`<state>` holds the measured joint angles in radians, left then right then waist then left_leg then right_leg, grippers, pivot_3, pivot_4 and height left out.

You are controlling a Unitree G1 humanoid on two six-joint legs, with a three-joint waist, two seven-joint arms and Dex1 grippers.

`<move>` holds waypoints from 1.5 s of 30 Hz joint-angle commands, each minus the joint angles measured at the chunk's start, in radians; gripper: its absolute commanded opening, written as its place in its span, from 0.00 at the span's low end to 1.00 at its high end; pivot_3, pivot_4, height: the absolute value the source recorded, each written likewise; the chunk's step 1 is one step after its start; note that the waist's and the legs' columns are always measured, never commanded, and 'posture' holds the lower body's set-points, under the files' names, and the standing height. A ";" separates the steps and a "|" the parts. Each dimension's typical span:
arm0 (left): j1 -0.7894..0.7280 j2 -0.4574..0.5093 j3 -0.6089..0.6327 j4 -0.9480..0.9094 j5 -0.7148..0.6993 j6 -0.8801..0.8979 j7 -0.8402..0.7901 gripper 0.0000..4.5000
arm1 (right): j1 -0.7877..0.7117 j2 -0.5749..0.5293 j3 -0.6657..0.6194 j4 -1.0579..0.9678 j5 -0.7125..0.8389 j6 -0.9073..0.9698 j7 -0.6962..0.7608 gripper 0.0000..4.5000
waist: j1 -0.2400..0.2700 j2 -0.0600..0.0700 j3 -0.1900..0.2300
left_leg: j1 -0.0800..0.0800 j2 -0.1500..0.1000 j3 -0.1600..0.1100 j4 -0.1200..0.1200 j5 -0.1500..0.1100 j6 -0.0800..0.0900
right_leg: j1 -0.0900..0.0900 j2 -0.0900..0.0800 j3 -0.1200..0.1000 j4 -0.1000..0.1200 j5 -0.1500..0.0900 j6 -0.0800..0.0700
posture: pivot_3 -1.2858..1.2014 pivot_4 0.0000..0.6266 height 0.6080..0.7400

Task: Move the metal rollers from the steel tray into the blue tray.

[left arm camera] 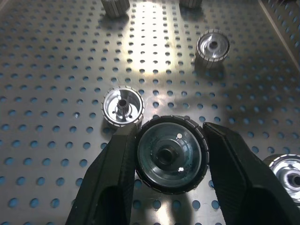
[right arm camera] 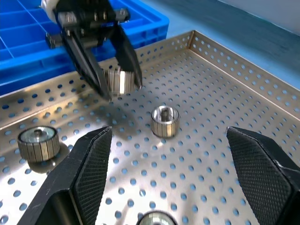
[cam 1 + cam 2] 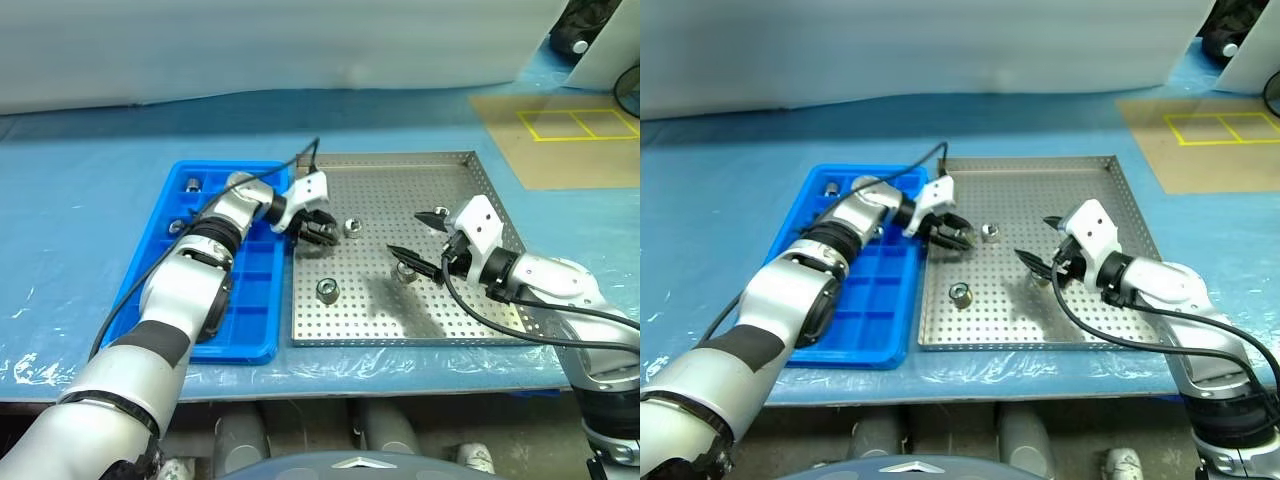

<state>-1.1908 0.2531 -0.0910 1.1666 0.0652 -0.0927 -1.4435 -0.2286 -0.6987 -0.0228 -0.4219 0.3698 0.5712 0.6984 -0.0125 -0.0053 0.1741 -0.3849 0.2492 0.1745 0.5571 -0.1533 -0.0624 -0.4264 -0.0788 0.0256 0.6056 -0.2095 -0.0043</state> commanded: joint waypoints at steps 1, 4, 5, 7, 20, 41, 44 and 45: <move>0.128 0.099 0.064 -0.253 -0.114 0.133 -0.071 0.42 | -0.087 0.024 0.056 0.071 -0.021 -0.065 0.054 0.89 | -0.003 0.000 0.000 | 0.001 0.000 0.001 -0.001 0.000 0.000 | 0.000 0.000 0.001 0.000 0.000 0.000 | 0.41 0.24 1.00; 0.312 0.204 0.092 -0.556 -0.184 0.296 -0.064 0.42 | -0.177 0.054 0.112 0.172 -0.042 -0.115 0.110 0.89 | 0.000 0.000 0.000 | 0.001 0.001 0.002 -0.004 0.001 -0.001 | -0.001 0.000 0.000 0.000 0.000 0.000 | 0.45 0.24 1.00; 0.380 0.240 0.099 -0.659 -0.202 0.341 -0.056 0.42 | -0.208 0.064 0.129 0.209 -0.051 -0.134 0.131 0.89 | 0.007 0.000 0.000 | 0.001 0.001 0.002 -0.005 0.001 -0.002 | -0.003 0.000 0.000 0.000 0.000 0.000 | 0.46 0.24 1.00; 0.508 0.312 0.121 -0.845 -0.237 0.415 -0.029 0.42 | -0.271 0.087 0.162 0.285 -0.067 -0.175 0.173 0.89 | 0.018 0.000 0.001 | -0.002 0.002 0.002 -0.008 0.002 -0.004 | -0.006 0.001 -0.002 0.000 0.000 0.000 | 0.49 0.24 1.00; 0.946 0.550 0.368 -1.293 -0.369 0.603 0.245 0.42 | -0.547 0.282 0.266 0.695 -0.151 -0.401 0.373 0.89 | 0.127 0.000 0.001 | -0.006 0.007 0.000 -0.011 0.006 -0.010 | -0.010 0.002 -0.012 0.004 -0.001 -0.002 | 0.61 0.24 1.00; 1.068 0.557 0.325 -1.113 -0.375 0.520 0.385 0.42 | -0.521 0.318 0.259 0.548 -0.108 -0.292 0.490 0.89 | 0.139 0.001 0.000 | 0.002 0.009 -0.007 -0.011 0.011 -0.018 | -0.008 0.002 -0.020 0.018 -0.004 -0.006 | 0.59 0.24 1.00; 1.073 0.566 0.320 -1.121 -0.388 0.524 0.376 0.42 | -0.515 0.318 0.257 0.528 -0.105 -0.276 0.488 0.89 | 0.137 0.001 0.000 | 0.004 0.009 -0.007 -0.011 0.011 -0.018 | -0.007 0.002 -0.019 0.018 -0.004 -0.007 | 0.59 0.24 1.00; 1.072 0.567 0.317 -1.118 -0.385 0.518 0.379 0.42 | -0.514 0.318 0.259 0.524 -0.106 -0.274 0.486 0.89 | 0.137 0.001 0.000 | 0.004 0.009 -0.007 -0.011 0.011 -0.018 | -0.007 0.003 -0.019 0.018 -0.004 -0.007 | 0.59 0.24 1.00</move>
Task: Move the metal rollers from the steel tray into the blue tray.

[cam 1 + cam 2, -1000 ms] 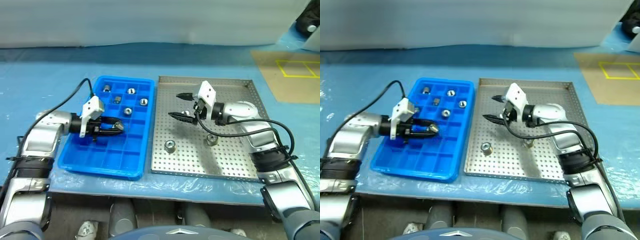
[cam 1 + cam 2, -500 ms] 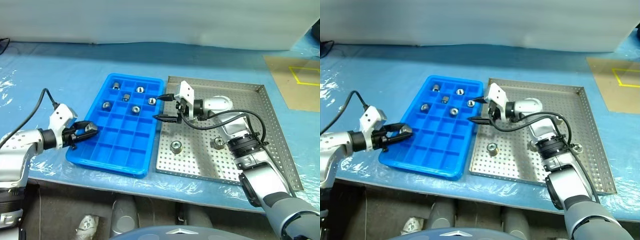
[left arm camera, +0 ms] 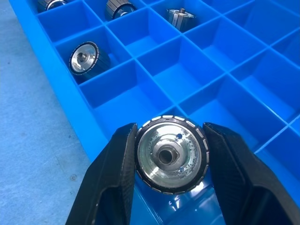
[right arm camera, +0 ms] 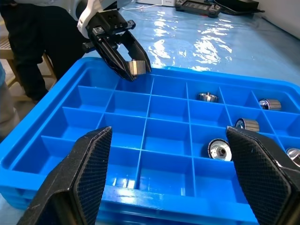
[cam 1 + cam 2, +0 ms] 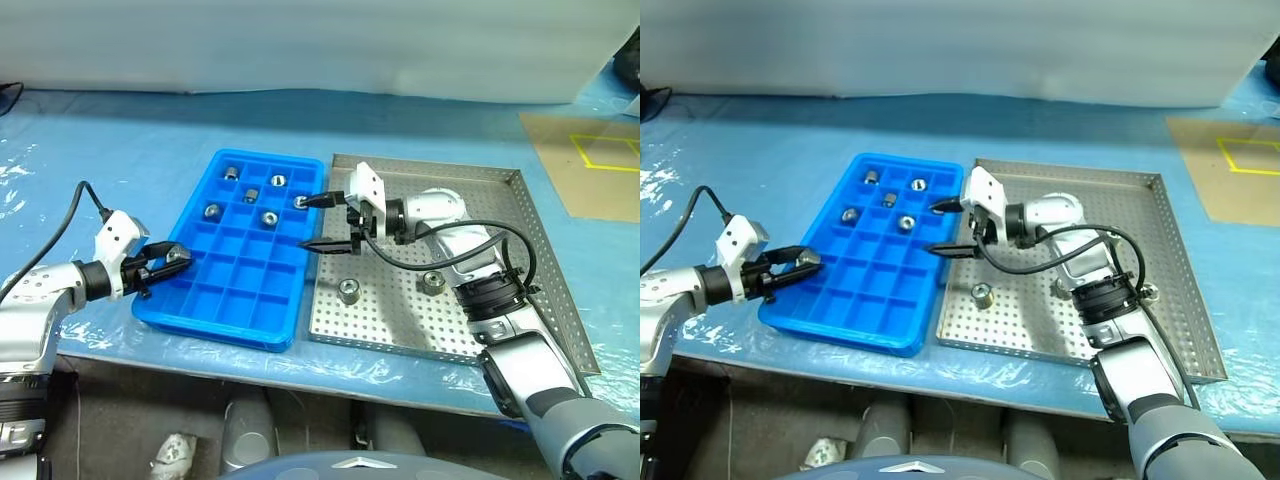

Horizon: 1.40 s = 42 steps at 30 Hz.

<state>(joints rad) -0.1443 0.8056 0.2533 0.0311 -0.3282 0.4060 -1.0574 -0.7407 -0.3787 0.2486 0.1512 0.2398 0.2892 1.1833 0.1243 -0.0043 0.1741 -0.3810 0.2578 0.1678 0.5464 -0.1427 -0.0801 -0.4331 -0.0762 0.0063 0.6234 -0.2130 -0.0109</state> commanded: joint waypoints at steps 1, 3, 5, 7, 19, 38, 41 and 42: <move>0.017 0.013 -0.032 0.027 0.010 0.015 -0.003 0.42 | 0.001 -0.001 -0.010 -0.051 0.021 0.007 0.000 0.89 | 0.001 0.000 0.000 | 0.000 0.000 0.000 0.000 0.000 0.000 | 0.000 0.000 0.000 0.000 0.000 0.000 | 0.59 0.24 1.00; -0.004 0.007 -0.056 0.045 0.021 -0.001 -0.002 0.42 | 0.005 0.000 -0.004 -0.051 0.011 -0.001 -0.005 0.89 | 0.001 0.001 -0.001 | -0.001 0.000 0.000 0.000 0.000 0.000 | 0.000 0.000 0.000 -0.001 0.000 0.000 | 0.58 0.24 1.00; -0.019 -0.001 -0.072 0.049 0.022 -0.003 0.003 0.42 | 0.006 0.001 -0.005 -0.049 0.006 -0.004 -0.012 0.89 | 0.003 0.001 -0.001 | -0.001 0.000 0.000 0.000 0.000 0.000 | 0.000 0.000 0.000 -0.001 0.000 0.000 | 0.58 0.24 1.00; -0.026 -0.003 -0.075 0.050 0.009 0.005 0.002 0.42 | 0.007 0.000 -0.006 -0.049 0.005 -0.004 -0.015 0.89 | 0.002 0.001 -0.001 | -0.001 0.000 0.000 0.000 0.000 0.000 | 0.000 0.000 -0.001 0.000 0.000 0.000 | 0.58 0.24 1.00; -0.082 0.013 -0.092 0.123 0.022 -0.037 0.022 0.86 | 0.021 -0.009 -0.012 -0.047 -0.004 -0.014 -0.043 0.89 | -0.005 0.002 -0.001 | 0.000 0.001 0.000 -0.001 0.001 -0.002 | -0.001 0.001 0.000 0.001 0.000 -0.001 | 0.57 0.24 1.00; -0.559 -0.273 -0.364 0.222 0.013 -0.068 -0.096 0.86 | 0.153 -0.160 -0.133 -0.227 0.016 0.087 -0.153 0.89 | -0.014 0.001 -0.001 | -0.005 0.000 -0.002 0.004 0.003 -0.005 | -0.001 0.001 -0.001 0.000 0.000 -0.001 | 0.46 0.24 1.00; -0.662 -0.344 -0.427 0.346 0.051 -0.144 -0.167 0.86 | 0.219 -0.188 -0.171 -0.311 0.028 0.136 -0.200 0.89 | -0.035 0.001 -0.001 | -0.005 -0.001 -0.002 0.005 0.003 -0.005 | -0.001 0.002 0.002 0.000 0.001 -0.001 | 0.43 0.24 1.00; -0.680 -0.356 -0.438 0.373 0.061 -0.164 -0.185 0.86 | 0.231 -0.193 -0.178 -0.328 0.032 0.147 -0.210 0.89 | -0.044 0.001 -0.001 | -0.005 -0.001 -0.001 0.005 0.003 -0.004 | 0.000 0.002 0.003 0.000 0.001 0.000 | 0.43 0.24 1.00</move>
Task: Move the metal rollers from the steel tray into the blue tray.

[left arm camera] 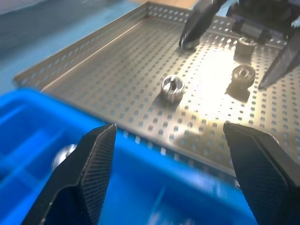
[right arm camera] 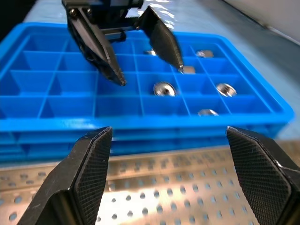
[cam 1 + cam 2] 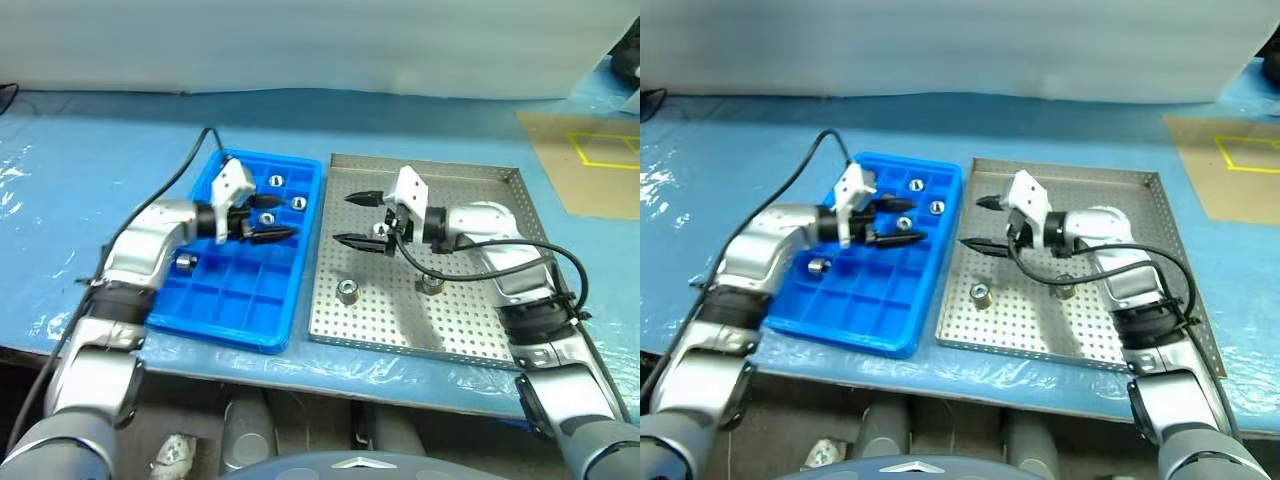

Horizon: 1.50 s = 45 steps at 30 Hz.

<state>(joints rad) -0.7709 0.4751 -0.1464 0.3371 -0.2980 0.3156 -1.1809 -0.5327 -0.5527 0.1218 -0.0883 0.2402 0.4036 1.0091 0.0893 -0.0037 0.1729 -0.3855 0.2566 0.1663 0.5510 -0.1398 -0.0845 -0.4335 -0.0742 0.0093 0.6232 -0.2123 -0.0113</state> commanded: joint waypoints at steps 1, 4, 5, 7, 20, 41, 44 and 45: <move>-0.081 -0.050 -0.064 0.104 0.043 -0.093 -0.094 0.86 | 0.048 -0.028 -0.065 -0.118 0.033 0.048 -0.053 0.89 | -0.019 0.000 0.000 | 0.000 0.000 0.000 0.000 0.000 0.000 | 0.000 0.000 0.004 0.000 0.000 0.000 | 0.42 0.24 1.00; -0.136 -0.098 -0.137 0.169 0.072 -0.141 -0.214 0.86 | 0.118 -0.051 -0.103 -0.198 0.039 0.091 -0.100 0.89 | -0.035 0.000 0.000 | 0.000 0.000 0.001 0.000 -0.001 0.001 | 0.000 0.001 0.007 -0.001 0.000 0.000 | 0.39 0.24 1.00; -0.149 -0.105 -0.161 0.185 0.082 -0.155 -0.263 0.86 | 0.141 -0.057 -0.116 -0.224 0.043 0.107 -0.114 0.89 | -0.042 0.000 0.000 | 0.000 0.000 0.001 0.000 -0.001 0.001 | 0.000 0.001 0.008 -0.001 0.000 0.000 | 0.38 0.24 1.00; -0.173 -0.113 -0.205 0.228 0.110 -0.188 -0.349 0.86 | 0.181 -0.068 -0.139 -0.269 0.050 0.133 -0.139 0.89 | -0.051 -0.001 0.000 | 0.000 -0.001 0.001 0.000 -0.001 0.002 | 0.000 0.001 0.009 -0.001 0.000 0.001 | 0.37 0.24 1.00; -0.264 -0.195 -0.317 0.520 0.222 -0.397 -0.434 0.86 | 0.323 -0.088 -0.189 -0.413 0.079 0.206 -0.250 0.89 | -0.076 -0.001 0.000 | 0.003 -0.005 0.008 0.013 -0.009 0.014 | 0.004 -0.001 0.020 -0.003 0.004 0.007 | 0.33 0.24 1.00; -0.239 -0.233 -0.342 0.563 0.316 -0.465 -0.412 0.72 | 0.345 -0.095 -0.183 -0.427 0.093 0.202 -0.317 0.89 | -0.086 -0.001 0.000 | 0.004 -0.005 0.009 0.012 -0.011 0.017 | 0.005 -0.001 0.020 -0.005 0.004 0.007 | 0.32 0.24 1.00; -0.240 -0.237 -0.331 0.563 0.323 -0.471 -0.413 0.72 | 0.344 -0.095 -0.183 -0.425 0.093 0.199 -0.322 0.89 | -0.095 -0.001 0.000 | 0.003 -0.005 0.009 0.012 -0.011 0.017 | 0.005 -0.001 0.020 -0.005 0.004 0.007 | 0.32 0.24 1.00; -0.240 -0.237 -0.328 0.564 0.325 -0.472 -0.414 0.72 | 0.344 -0.095 -0.183 -0.424 0.092 0.198 -0.323 0.89 | -0.097 -0.001 0.000 | 0.003 -0.005 0.009 0.012 -0.011 0.017 | 0.005 -0.001 0.020 -0.005 0.004 0.007 | 0.32 0.24 1.00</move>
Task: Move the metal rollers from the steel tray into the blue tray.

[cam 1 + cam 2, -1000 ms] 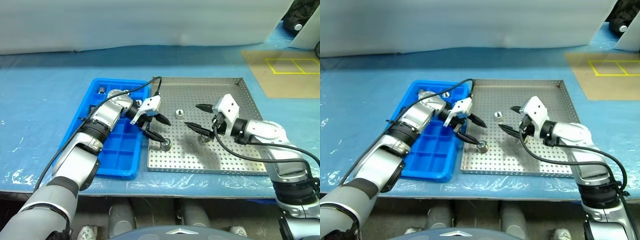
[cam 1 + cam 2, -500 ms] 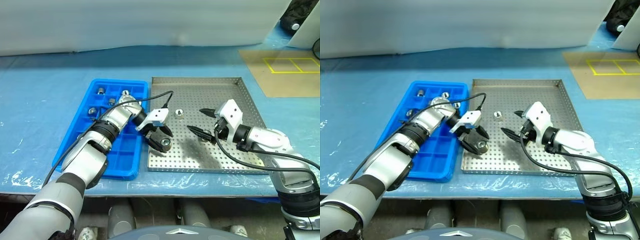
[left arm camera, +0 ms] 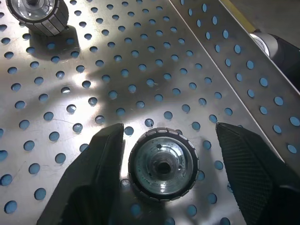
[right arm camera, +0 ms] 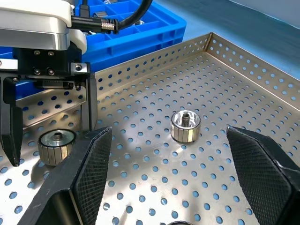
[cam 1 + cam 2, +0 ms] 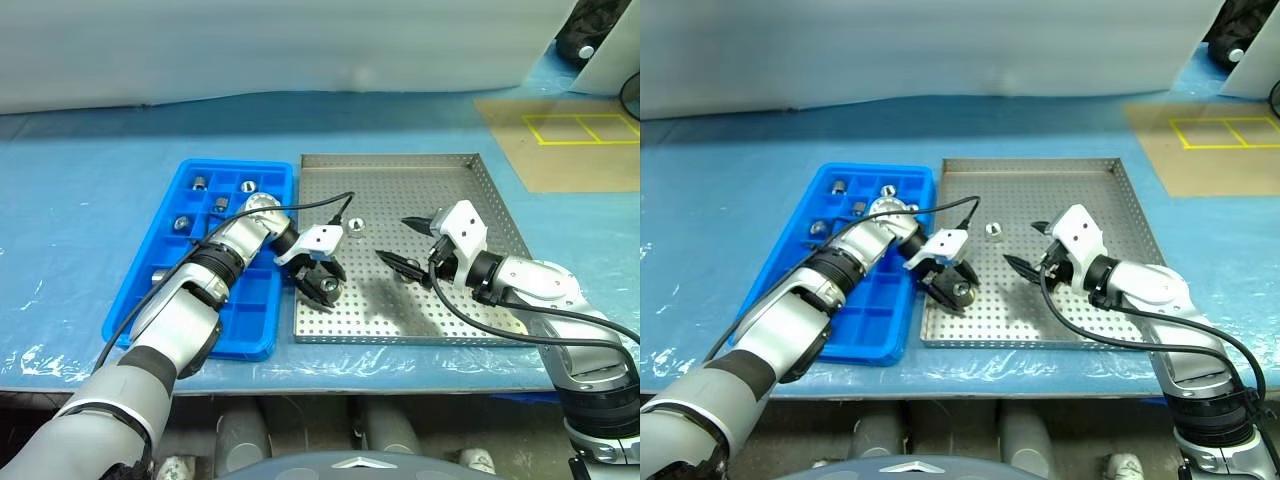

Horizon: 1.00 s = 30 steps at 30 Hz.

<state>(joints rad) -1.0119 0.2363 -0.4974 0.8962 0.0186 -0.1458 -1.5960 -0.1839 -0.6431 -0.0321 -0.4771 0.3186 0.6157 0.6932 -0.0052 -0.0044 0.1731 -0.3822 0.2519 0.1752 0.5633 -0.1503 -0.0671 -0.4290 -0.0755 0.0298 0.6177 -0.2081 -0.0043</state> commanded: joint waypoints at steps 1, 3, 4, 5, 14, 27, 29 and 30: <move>0.000 0.001 0.026 0.004 0.008 -0.008 -0.004 0.72 | -0.005 -0.004 -0.029 -0.035 0.014 -0.015 -0.009 0.89 | -0.004 0.000 0.000 | 0.000 0.000 0.000 0.000 0.000 0.000 | 0.000 0.000 0.000 0.000 0.000 0.000 | 0.32 0.24 1.00; -0.001 -0.002 0.034 0.004 0.009 -0.003 -0.002 0.64 | -0.006 -0.004 -0.029 -0.033 0.014 -0.017 -0.010 0.89 | -0.006 0.000 0.000 | 0.000 0.000 0.000 0.000 0.000 0.000 | 0.000 0.000 0.000 0.000 0.000 0.000 | 0.32 0.24 1.00; -0.001 -0.004 0.039 0.003 0.008 -0.002 0.004 0.64 | -0.008 -0.003 -0.028 -0.032 0.013 -0.018 -0.011 0.89 | -0.006 0.000 0.000 | 0.000 0.000 0.000 0.000 0.000 0.000 | 0.000 0.000 0.000 -0.001 0.000 0.000 | 0.32 0.24 1.00; -0.002 -0.007 0.043 0.004 0.007 0.002 0.008 0.64 | -0.010 -0.003 -0.028 -0.029 0.013 -0.020 -0.011 0.89 | -0.007 0.000 0.000 | -0.001 0.000 0.000 0.000 0.000 0.000 | 0.000 0.000 0.000 -0.001 0.000 0.000 | 0.32 0.24 1.00; -0.003 -0.008 0.070 0.002 0.009 0.009 0.033 0.46 | -0.029 0.000 -0.017 -0.006 0.010 -0.030 -0.011 0.89 | -0.007 0.000 0.000 | -0.002 0.000 0.000 -0.001 -0.001 0.002 | 0.000 0.000 0.000 -0.005 0.000 0.000 | 0.33 0.24 1.00; -0.012 0.008 0.164 -0.044 -0.043 0.008 0.097 0.46 | -0.057 0.006 0.013 0.041 0.001 -0.061 0.000 0.89 | -0.007 0.000 0.000 | -0.002 0.000 0.000 -0.002 -0.001 0.002 | 0.000 0.000 -0.001 -0.006 0.000 0.000 | 0.35 0.24 1.00; -0.014 0.005 0.217 -0.072 -0.087 -0.019 0.114 0.46 | -0.068 0.010 0.023 0.054 -0.001 -0.069 0.004 0.89 | -0.006 0.000 0.000 | -0.002 0.000 0.000 -0.002 -0.001 0.002 | 0.000 0.000 -0.001 -0.006 0.000 0.000 | 0.36 0.24 1.00; -0.010 0.005 0.242 -0.087 -0.109 -0.023 0.114 0.46 | -0.075 0.012 0.028 0.061 -0.002 -0.073 0.006 0.89 | -0.006 0.000 0.000 | -0.002 0.000 0.000 -0.002 -0.001 0.002 | 0.000 0.000 -0.001 -0.006 0.000 0.000 | 0.36 0.24 1.00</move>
<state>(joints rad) -0.9974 0.2418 -0.3089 0.8648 -0.0339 -0.1457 -1.4904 -0.2369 -0.6355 -0.0056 -0.4062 0.3169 0.5702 0.6950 -0.0108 -0.0045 0.1732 -0.3848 0.2515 0.1754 0.5614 -0.1516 -0.0651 -0.4289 -0.0758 0.0291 0.6114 -0.2079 -0.0043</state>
